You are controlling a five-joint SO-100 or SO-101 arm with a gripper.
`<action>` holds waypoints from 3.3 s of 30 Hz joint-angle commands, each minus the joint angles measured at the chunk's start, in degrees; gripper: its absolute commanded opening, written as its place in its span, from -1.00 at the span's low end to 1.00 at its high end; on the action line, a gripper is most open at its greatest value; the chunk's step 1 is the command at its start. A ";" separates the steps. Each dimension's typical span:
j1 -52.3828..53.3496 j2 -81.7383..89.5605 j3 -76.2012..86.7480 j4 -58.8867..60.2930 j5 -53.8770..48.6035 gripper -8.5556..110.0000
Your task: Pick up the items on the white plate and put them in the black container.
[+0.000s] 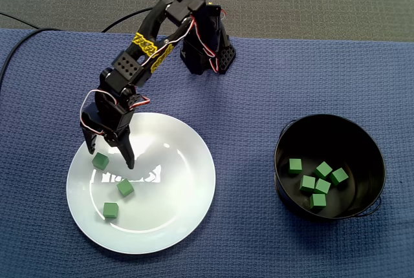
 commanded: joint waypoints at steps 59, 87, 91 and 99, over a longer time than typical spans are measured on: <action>-68.38 4.57 -84.73 58.01 85.34 -0.86; -61.79 7.47 -77.08 73.12 58.10 -0.08; -39.99 18.72 -63.54 62.58 49.48 -0.05; -11.95 17.67 -37.35 40.96 51.86 -0.07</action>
